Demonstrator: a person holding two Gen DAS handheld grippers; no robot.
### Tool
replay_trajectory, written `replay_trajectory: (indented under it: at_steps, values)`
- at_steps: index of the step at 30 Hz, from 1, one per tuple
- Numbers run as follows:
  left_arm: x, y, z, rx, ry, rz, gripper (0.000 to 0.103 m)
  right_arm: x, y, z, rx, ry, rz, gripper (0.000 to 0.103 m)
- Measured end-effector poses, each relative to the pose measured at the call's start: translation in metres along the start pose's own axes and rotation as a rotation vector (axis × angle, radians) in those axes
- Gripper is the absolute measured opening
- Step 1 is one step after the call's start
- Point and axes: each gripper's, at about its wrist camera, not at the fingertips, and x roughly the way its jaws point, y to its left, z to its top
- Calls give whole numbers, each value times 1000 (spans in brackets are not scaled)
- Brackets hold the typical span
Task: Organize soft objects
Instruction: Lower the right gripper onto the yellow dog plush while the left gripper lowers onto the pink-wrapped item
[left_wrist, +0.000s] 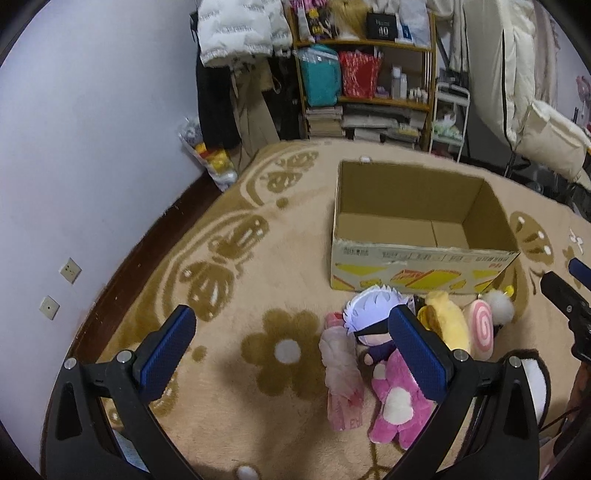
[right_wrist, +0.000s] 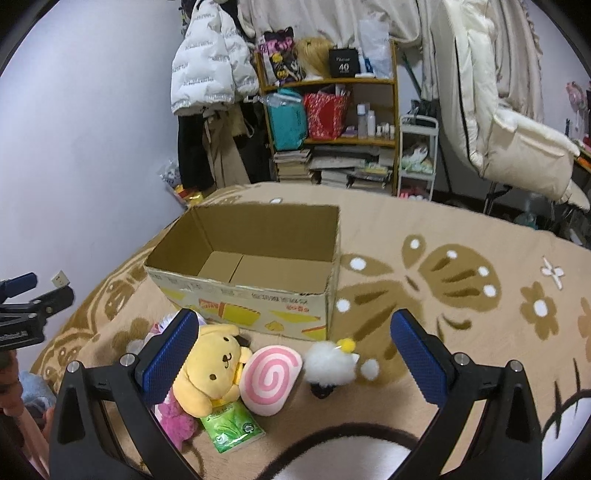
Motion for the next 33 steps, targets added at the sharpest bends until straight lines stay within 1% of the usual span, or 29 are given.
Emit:
replay_trajectory:
  at_steps: [4, 9, 15, 16, 24, 26, 31, 33]
  values:
    - [23, -4, 3, 4, 73, -11, 103, 12, 3, 4, 3, 26, 34, 103]
    - [48, -3, 6, -15, 168, -37, 103, 32, 13, 7, -3, 68, 83, 103]
    - [75, -6, 4, -22, 261, -57, 103, 52, 24, 5, -15, 112, 140, 103]
    - [82, -7, 4, -28, 288, -63, 103, 54, 26, 5, -20, 119, 144, 103]
    - [105, -7, -5, -44, 375, -54, 103, 74, 39, -4, -74, 178, 179, 103]
    - [110, -6, -8, -58, 398, -64, 103, 79, 43, -7, -89, 199, 193, 103]
    - [125, -5, -14, -61, 439, -48, 103, 89, 52, -16, -120, 244, 224, 103]
    - [127, -4, -18, -66, 451, -55, 103, 91, 55, -18, -131, 254, 237, 103]
